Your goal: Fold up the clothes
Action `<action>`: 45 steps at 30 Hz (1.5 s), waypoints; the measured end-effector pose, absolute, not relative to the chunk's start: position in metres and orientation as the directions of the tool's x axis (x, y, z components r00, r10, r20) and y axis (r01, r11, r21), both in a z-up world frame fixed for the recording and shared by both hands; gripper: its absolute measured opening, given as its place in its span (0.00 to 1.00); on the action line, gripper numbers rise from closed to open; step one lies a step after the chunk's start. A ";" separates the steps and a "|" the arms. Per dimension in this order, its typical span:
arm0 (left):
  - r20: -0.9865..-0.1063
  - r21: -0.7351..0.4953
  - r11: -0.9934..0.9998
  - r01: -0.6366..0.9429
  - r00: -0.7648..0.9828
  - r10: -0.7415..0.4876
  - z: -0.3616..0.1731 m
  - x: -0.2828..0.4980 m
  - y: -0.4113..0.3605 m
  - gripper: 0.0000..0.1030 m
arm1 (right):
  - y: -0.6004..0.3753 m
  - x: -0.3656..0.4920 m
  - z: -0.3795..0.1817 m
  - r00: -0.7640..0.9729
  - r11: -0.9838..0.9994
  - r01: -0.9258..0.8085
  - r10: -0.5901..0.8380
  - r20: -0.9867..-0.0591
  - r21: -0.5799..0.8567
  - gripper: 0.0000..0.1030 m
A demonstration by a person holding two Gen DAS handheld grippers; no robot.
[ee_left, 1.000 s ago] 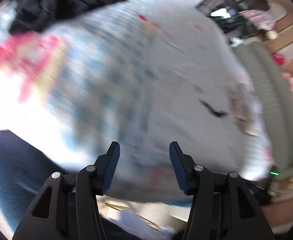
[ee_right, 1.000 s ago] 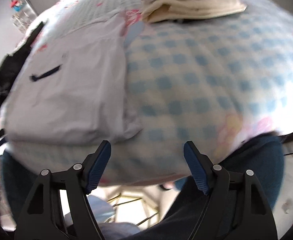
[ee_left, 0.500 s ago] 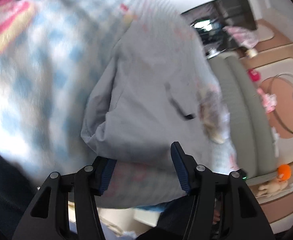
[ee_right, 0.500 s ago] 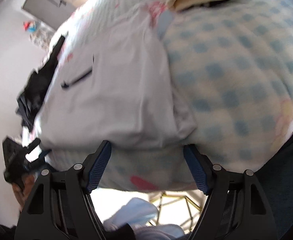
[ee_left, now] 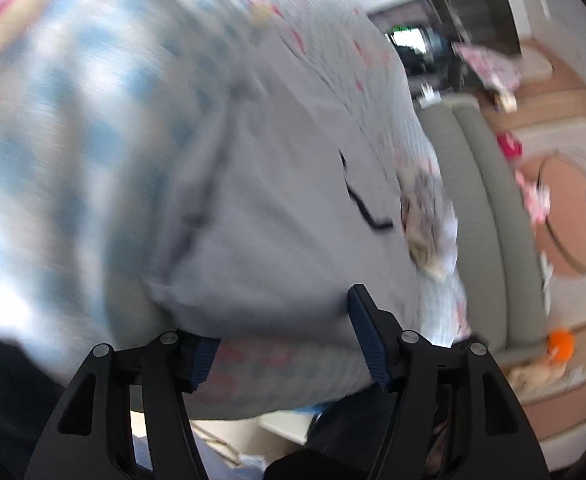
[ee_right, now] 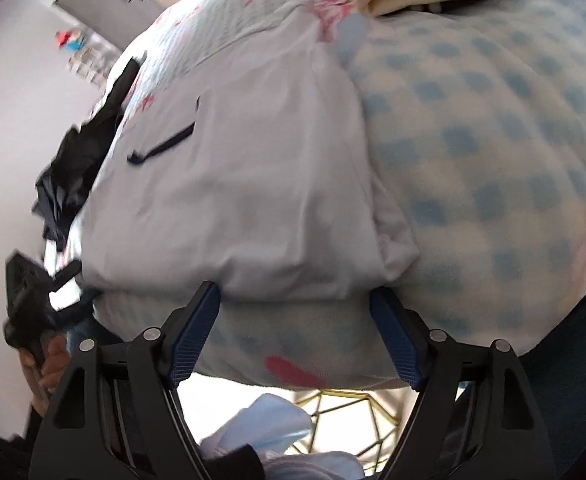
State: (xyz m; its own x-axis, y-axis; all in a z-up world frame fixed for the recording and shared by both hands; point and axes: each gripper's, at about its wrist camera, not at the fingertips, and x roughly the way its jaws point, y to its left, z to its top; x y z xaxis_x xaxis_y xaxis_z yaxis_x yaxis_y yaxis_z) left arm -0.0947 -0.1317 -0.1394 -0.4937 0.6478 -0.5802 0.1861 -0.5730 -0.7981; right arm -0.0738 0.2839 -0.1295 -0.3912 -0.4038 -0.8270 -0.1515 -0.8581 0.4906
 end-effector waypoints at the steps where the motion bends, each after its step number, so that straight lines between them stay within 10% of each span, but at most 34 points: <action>1: -0.578 -0.801 -0.561 0.209 -0.516 0.633 -0.141 -0.093 -0.139 0.61 | 0.290 -0.073 -0.131 -0.405 -0.844 -0.181 -0.405 -0.820 0.506 0.72; 10: -0.603 -0.776 -0.604 0.182 -0.491 0.628 -0.142 -0.102 -0.123 0.62 | 0.280 -0.080 -0.138 -0.441 -0.831 -0.201 -0.396 -0.805 0.519 0.79; 18: -0.600 -0.763 -0.630 0.147 -0.525 0.604 -0.134 -0.087 -0.130 0.49 | 0.297 -0.070 -0.126 -0.516 -0.820 -0.246 -0.340 -0.786 0.516 0.50; 36: -0.572 -0.801 -0.574 0.171 -0.505 0.647 -0.146 -0.102 -0.099 0.57 | 0.300 -0.084 -0.140 -0.500 -0.766 -0.216 -0.447 -0.742 0.606 0.72; 41: -0.582 -0.765 -0.631 0.128 -0.557 0.593 -0.124 -0.104 -0.099 0.42 | 0.280 -0.080 -0.127 -0.503 -0.853 -0.179 -0.349 -0.791 0.491 0.42; 45: -0.594 -0.773 -0.616 0.150 -0.511 0.621 -0.139 -0.112 -0.103 0.47 | 0.289 -0.069 -0.122 -0.520 -0.824 -0.177 -0.386 -0.762 0.539 0.39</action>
